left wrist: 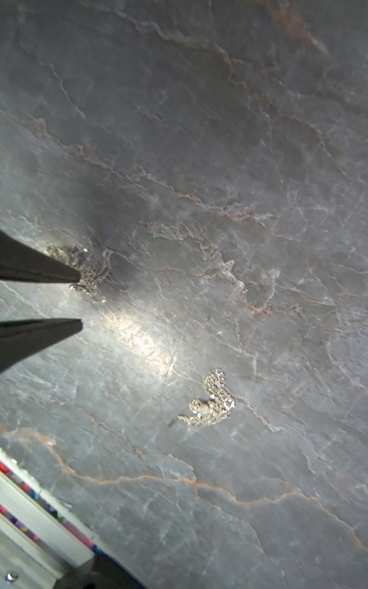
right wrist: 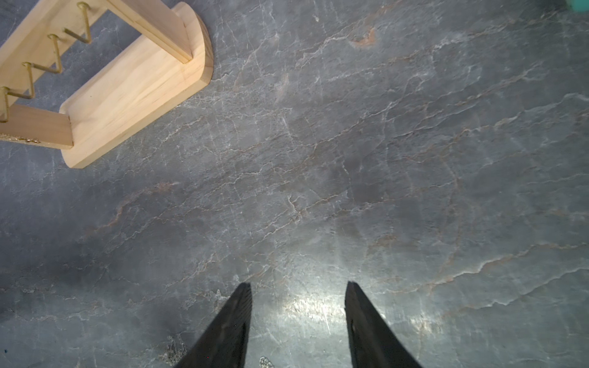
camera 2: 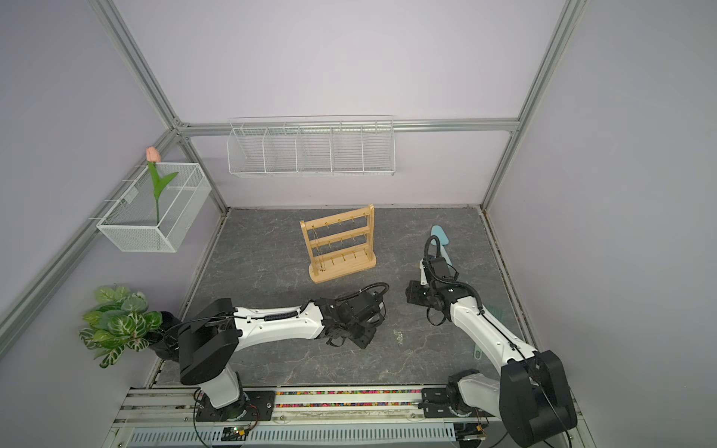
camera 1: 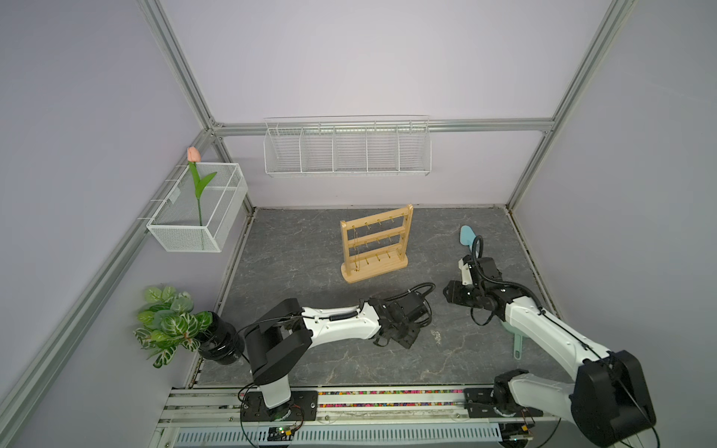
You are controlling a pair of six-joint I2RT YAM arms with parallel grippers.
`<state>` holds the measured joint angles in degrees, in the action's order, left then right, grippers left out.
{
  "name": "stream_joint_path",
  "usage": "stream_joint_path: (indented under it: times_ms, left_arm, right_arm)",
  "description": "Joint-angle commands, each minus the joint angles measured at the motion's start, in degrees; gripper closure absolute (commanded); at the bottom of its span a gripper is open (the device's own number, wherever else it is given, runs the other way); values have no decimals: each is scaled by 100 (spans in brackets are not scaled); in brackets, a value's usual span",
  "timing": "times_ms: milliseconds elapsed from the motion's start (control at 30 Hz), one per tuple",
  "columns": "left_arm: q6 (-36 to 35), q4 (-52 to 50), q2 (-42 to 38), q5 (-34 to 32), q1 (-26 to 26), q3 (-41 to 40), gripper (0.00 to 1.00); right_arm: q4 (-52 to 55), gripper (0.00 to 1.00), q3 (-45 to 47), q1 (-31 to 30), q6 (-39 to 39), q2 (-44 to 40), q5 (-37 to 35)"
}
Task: Hang the necklace on the jewelry display stand
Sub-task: Pick up the necklace from the center of the board.
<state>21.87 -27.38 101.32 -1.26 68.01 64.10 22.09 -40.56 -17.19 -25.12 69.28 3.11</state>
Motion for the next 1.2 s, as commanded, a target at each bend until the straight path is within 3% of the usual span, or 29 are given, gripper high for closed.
stream_joint_path:
  times_ms: [0, 533, 1167]
  left_arm:
    - [-180, -254, 165, -92, 56, 178, 76]
    - [-236, -276, 574, -316, 168, 241, 80]
    - [117, -375, 76, -644, 224, 393, 99]
  right_arm:
    - [41, 50, -159, 52, -2, 7, 144]
    - [-55, 50, -174, 77, 25, 20, 283]
    - [-55, 50, -197, 65, 75, -33, 384]
